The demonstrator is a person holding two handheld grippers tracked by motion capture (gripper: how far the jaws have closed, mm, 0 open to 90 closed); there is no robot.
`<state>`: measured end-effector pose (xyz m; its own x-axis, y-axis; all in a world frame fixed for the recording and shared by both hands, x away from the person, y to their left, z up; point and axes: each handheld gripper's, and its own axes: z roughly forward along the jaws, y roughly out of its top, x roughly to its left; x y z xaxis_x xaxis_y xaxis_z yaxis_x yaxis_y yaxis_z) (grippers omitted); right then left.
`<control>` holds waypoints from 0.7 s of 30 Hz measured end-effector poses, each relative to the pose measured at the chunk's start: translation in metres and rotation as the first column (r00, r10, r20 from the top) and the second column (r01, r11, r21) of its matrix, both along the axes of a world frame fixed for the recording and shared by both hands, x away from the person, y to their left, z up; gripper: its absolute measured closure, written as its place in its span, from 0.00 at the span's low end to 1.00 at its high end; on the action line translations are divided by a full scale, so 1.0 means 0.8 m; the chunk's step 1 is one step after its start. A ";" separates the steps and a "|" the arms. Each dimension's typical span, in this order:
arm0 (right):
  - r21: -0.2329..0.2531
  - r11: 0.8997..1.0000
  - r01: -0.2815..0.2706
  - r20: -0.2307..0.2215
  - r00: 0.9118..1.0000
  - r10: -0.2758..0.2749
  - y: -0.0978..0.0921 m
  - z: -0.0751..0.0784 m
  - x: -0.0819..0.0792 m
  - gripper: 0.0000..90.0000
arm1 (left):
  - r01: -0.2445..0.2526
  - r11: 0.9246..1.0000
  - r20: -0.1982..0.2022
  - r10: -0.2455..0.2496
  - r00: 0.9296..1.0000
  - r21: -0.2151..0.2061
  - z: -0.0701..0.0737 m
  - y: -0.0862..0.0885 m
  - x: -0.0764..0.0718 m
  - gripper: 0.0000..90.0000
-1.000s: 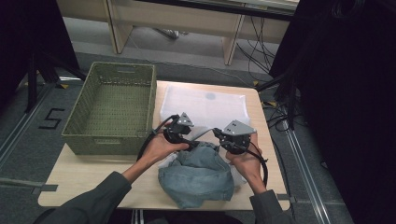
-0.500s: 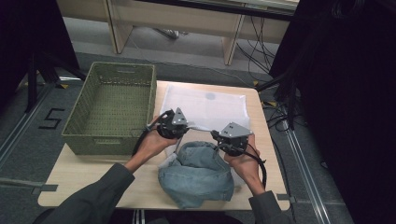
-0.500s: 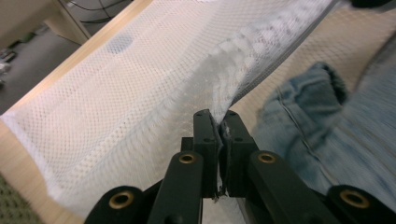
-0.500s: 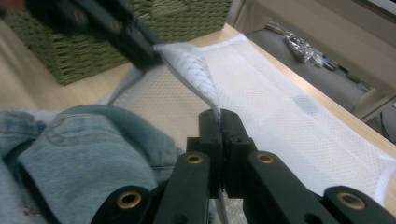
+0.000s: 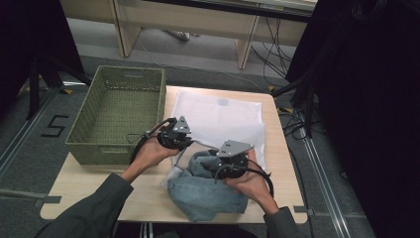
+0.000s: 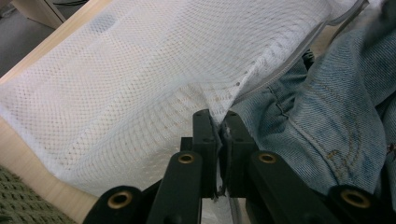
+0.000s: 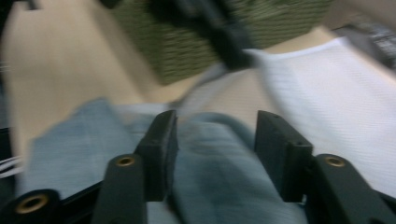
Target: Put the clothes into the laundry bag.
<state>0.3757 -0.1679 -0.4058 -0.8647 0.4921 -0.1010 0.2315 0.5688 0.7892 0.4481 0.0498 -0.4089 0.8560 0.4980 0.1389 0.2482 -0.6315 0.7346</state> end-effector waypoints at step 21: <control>-0.222 0.975 -0.019 -0.073 0.997 0.003 0.040 -0.041 -0.020 0.93 | 0.047 0.998 -0.046 -0.049 0.998 -0.037 0.008 0.004 -0.013 0.96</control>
<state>0.3594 -0.1355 -0.4384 -0.8788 0.4549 -0.1441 0.2760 0.7309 0.6242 0.4374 0.0529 -0.4028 0.8841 0.4602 0.0812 0.2526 -0.6168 0.7454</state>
